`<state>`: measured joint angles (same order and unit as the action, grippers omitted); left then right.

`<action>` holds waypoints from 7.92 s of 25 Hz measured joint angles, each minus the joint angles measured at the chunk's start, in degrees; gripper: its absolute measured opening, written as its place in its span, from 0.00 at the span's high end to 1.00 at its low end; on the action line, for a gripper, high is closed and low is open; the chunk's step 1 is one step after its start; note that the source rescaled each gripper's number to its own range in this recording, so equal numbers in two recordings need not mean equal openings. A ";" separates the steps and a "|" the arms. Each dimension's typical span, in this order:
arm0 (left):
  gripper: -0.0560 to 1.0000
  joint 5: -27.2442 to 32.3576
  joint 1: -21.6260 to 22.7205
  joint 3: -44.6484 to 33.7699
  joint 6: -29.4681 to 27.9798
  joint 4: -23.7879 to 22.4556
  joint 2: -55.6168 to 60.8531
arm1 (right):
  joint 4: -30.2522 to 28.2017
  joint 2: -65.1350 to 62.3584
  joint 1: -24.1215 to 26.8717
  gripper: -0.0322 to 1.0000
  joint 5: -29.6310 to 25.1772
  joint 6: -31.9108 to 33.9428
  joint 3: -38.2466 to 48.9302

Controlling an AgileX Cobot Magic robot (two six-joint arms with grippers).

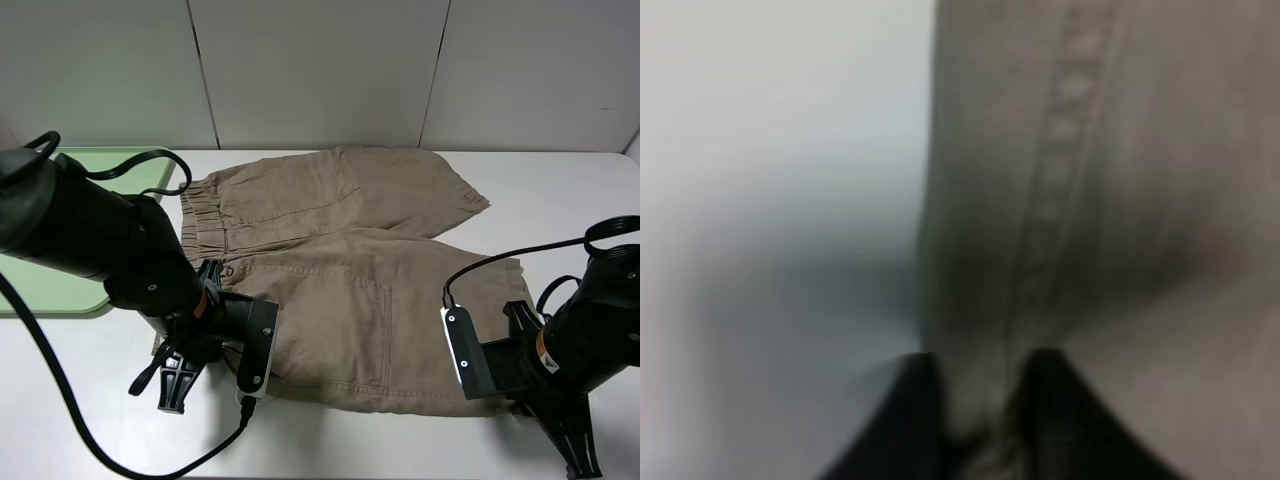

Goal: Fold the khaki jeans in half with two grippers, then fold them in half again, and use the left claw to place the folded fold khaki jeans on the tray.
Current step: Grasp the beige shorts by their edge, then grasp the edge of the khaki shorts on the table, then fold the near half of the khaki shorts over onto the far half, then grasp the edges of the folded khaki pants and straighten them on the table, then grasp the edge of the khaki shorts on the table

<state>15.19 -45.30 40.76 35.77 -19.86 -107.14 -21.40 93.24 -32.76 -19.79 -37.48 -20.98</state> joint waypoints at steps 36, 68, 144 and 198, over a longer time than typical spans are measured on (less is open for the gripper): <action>0.95 7.70 0.09 -0.78 -0.05 1.07 14.06 | 11.79 -17.57 0.00 0.97 -13.11 1.19 0.04; 0.95 30.15 -15.30 -0.78 -1.65 19.21 34.10 | 19.31 -42.64 0.00 0.97 -49.56 10.01 -12.30; 0.09 -7.55 20.07 -0.92 -30.64 -7.97 16.83 | 2.58 27.40 7.16 0.05 -3.82 15.59 -66.10; 0.00 51.15 20.07 -7.49 -50.91 7.64 107.00 | 22.84 5.83 7.16 0.00 -49.71 35.06 -65.52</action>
<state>66.33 -25.23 33.28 -15.14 -12.22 -0.14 1.44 99.07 -25.60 -69.51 -2.42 -86.50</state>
